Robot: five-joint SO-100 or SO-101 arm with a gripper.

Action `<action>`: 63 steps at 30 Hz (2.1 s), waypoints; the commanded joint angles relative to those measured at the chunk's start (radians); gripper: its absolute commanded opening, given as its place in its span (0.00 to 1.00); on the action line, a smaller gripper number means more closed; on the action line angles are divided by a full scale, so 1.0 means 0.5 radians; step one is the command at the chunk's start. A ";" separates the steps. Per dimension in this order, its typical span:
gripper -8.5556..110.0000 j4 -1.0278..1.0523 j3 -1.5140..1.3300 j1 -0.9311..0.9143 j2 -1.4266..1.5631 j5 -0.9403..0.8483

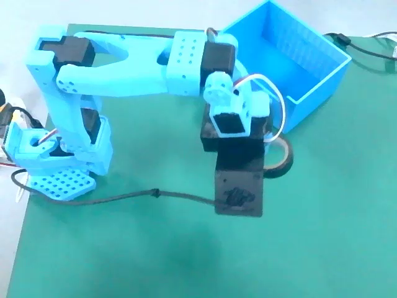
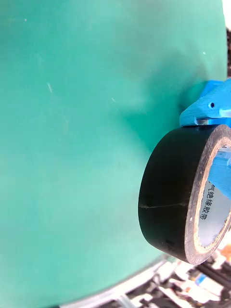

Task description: Put the tape in the box

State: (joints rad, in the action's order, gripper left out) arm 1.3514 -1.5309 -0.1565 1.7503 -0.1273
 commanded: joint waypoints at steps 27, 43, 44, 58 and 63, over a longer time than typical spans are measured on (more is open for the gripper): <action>0.07 -0.350 0.696 1.092 -0.126 0.126; 0.07 -0.586 0.696 1.239 -0.451 0.206; 0.07 -0.598 0.696 1.239 -0.472 0.206; 0.07 -0.712 0.696 1.258 -0.617 0.206; 0.07 -0.712 0.696 1.261 -0.623 0.206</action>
State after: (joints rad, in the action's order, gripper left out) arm 1.0262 -1.2701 0.4725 1.4189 -0.0199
